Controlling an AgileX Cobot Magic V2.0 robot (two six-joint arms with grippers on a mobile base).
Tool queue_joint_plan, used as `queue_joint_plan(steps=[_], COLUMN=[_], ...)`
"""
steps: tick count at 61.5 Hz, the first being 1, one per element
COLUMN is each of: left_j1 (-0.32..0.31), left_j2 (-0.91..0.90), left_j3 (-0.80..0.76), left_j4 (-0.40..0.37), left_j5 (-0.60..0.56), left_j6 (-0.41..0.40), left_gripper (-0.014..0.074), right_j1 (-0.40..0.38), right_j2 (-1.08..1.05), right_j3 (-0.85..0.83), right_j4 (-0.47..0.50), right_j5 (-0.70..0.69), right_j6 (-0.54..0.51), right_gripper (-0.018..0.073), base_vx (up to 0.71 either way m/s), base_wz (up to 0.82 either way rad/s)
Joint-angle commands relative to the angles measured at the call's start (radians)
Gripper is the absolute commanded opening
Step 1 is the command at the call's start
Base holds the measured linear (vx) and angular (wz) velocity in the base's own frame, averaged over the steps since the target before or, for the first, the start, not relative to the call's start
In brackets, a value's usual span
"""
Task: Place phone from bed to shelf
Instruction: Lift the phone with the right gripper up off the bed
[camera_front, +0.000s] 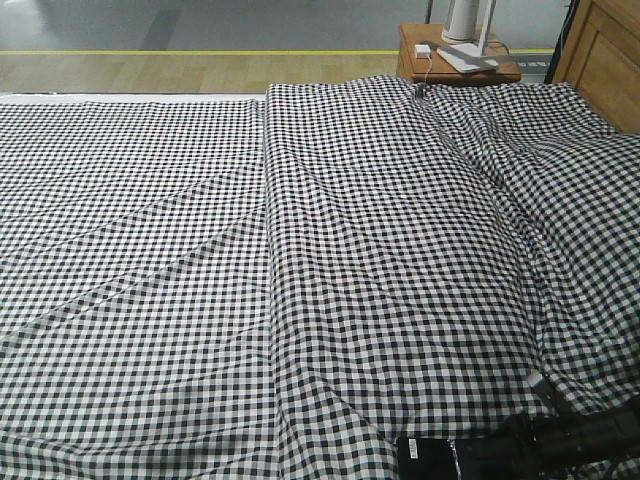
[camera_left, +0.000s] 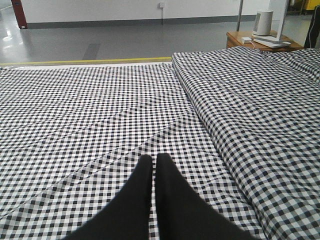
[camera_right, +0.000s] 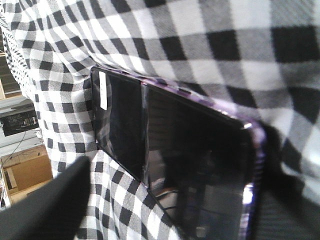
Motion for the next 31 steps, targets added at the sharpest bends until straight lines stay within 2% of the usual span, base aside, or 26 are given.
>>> queue_joint_plan(steps=[1,9,15,31], left_j1=[-0.003,-0.003,-0.003,-0.003], left_j2=[-0.005,-0.005,-0.005,-0.005], left_j3=[0.002,0.002,0.002,0.002], left_j4=[-0.007,-0.007,-0.007,-0.007], left_j5=[-0.073,-0.073,-0.073,-0.073], left_j6=[-0.004,-0.004,-0.004,-0.004], left_gripper=[0.0001,0.0001,0.0001,0.0001], right_j1=[-0.003,-0.003,-0.003,-0.003], right_j2=[-0.045,-0.045,-0.045,-0.045], right_j3=[0.0,0.0,0.0,0.0], right_j4=[0.0,0.0,0.0,0.002], right_j5=[0.102,0.102,0.103,0.168], right_j6=[-0.017,-0.026,-0.026,-0.042], right_gripper=[0.037,0.0168,-0.0016,-0.0008], base_vx=[0.0,0.0,0.0,0.0], base_wz=[0.0,0.0,0.0,0.0])
